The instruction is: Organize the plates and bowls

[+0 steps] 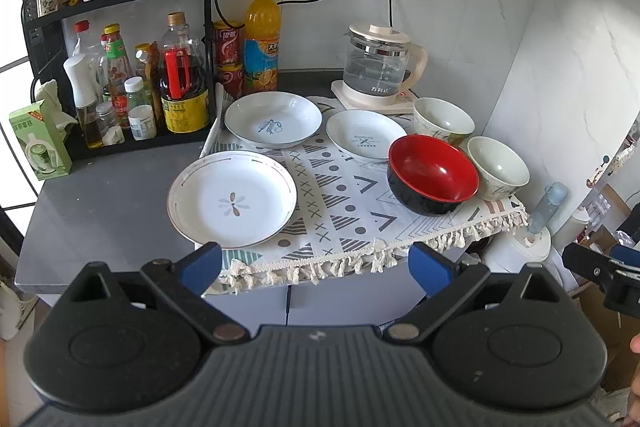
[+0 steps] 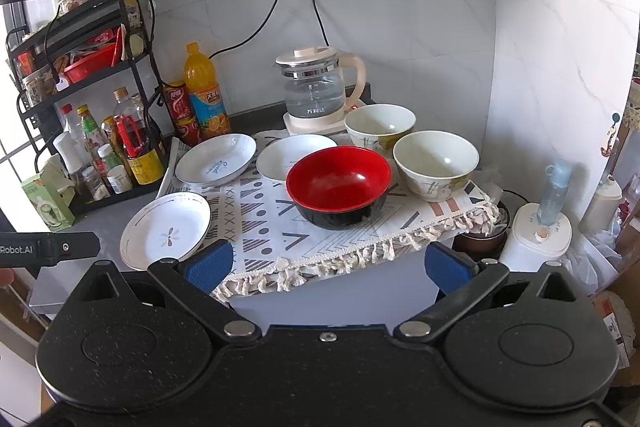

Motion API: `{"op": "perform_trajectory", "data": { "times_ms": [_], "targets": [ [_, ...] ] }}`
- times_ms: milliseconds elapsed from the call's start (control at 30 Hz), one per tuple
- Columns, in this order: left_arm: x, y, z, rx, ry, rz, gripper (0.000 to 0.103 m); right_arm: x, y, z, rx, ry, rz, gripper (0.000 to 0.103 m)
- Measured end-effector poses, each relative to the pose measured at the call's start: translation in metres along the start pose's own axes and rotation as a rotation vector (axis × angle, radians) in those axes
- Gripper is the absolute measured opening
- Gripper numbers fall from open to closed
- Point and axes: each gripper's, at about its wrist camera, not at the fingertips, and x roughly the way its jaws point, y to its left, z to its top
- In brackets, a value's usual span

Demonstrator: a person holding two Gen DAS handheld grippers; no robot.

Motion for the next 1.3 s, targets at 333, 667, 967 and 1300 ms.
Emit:
{"op": "perform_trajectory", "data": {
  "times_ms": [333,667,967,1300],
  "targets": [
    [0.0,0.001,0.001,-0.001,0.004,-0.004,0.099,-0.003,0.0,0.001,-0.001,-0.007,0.01,0.103],
    [0.003,-0.005,0.001,-0.002,0.008,-0.011,0.099,-0.003,-0.006,0.001,0.01,-0.006,-0.011,0.103],
    [0.007,-0.01,-0.001,-0.01,0.021,-0.005,0.099,-0.001,-0.01,0.0,0.016,0.0,-0.009,0.103],
    [0.011,-0.014,0.0,-0.015,0.026,0.006,0.099,0.001,-0.013,0.0,0.015,0.005,-0.012,0.103]
  ]
}}
